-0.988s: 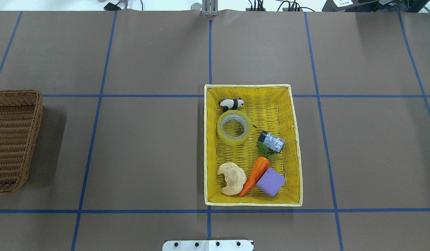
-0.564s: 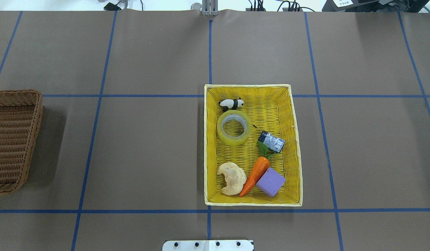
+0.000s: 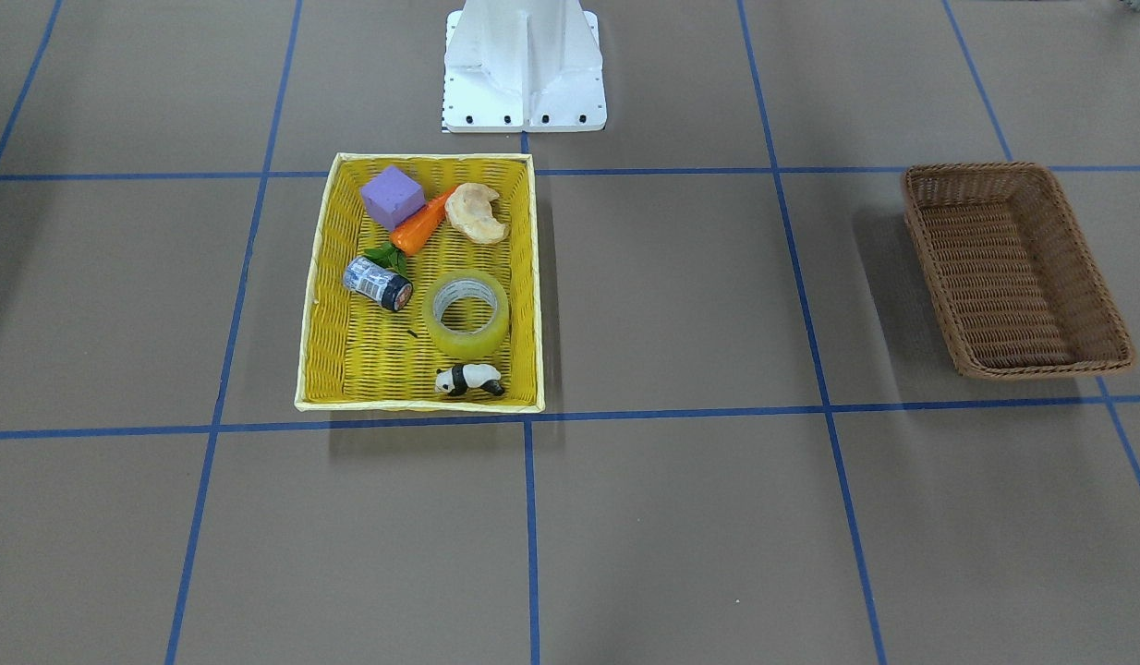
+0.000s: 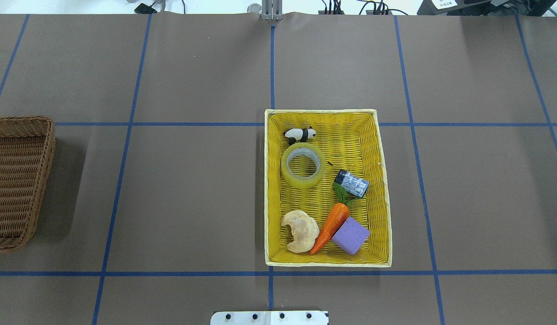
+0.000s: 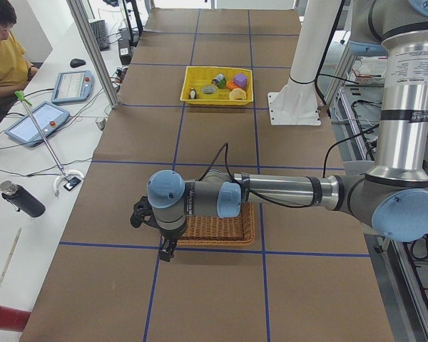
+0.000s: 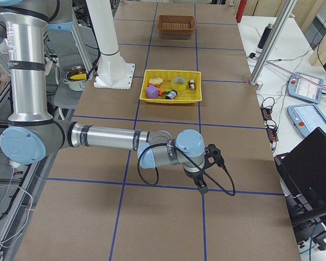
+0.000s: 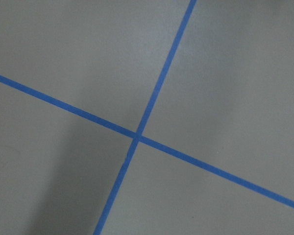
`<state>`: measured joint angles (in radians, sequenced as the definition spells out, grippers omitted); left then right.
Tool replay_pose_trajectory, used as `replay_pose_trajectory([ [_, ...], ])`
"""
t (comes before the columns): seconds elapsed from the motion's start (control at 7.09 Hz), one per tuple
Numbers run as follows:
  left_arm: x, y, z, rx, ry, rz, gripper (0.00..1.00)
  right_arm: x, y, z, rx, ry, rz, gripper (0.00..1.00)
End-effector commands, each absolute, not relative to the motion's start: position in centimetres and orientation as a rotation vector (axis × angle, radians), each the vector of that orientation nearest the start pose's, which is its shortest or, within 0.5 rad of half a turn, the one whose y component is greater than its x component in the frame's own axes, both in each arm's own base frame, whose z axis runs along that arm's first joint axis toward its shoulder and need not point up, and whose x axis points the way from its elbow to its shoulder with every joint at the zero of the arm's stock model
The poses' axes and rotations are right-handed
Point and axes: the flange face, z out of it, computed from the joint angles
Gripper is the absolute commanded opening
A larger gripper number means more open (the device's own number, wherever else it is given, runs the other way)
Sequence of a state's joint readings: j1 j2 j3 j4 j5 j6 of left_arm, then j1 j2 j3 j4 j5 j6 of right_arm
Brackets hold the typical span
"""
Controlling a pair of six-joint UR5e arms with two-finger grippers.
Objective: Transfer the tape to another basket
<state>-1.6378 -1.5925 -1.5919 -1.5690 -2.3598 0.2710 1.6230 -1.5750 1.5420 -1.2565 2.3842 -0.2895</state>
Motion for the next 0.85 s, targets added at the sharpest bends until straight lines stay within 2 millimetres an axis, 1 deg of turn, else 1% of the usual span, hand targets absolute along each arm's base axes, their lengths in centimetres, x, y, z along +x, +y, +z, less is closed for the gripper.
replay_pose_trajectory([
  [0.0,-9.8,-51.2,62.3,0.237,0.758,0.233,0.99,8.3,-50.8,62.1,0.445,-0.825,-0.344,1.0],
  [0.14,-9.8,-51.7,61.9,0.248,0.752,0.24,0.99,8.0,-51.3,59.8,0.485,-0.862,-0.363,1.0],
  [0.28,-9.8,-51.9,61.1,0.287,0.746,0.258,0.99,6.5,-51.6,57.8,0.478,-0.881,-0.344,1.0],
  [0.42,-9.9,-52.4,61.5,0.348,0.732,0.283,0.99,2.2,-53.6,52.3,0.546,-0.893,-0.448,1.0],
  [0.56,-9.9,-52.8,62.7,0.375,0.729,0.292,0.99,-1.1,-54.0,49.5,0.533,-0.928,-0.448,0.99],
  [0.71,-9.9,-52.8,63.0,0.376,0.731,0.292,0.99,-5.3,-54.4,44.8,0.531,-0.958,-0.449,0.99],
])
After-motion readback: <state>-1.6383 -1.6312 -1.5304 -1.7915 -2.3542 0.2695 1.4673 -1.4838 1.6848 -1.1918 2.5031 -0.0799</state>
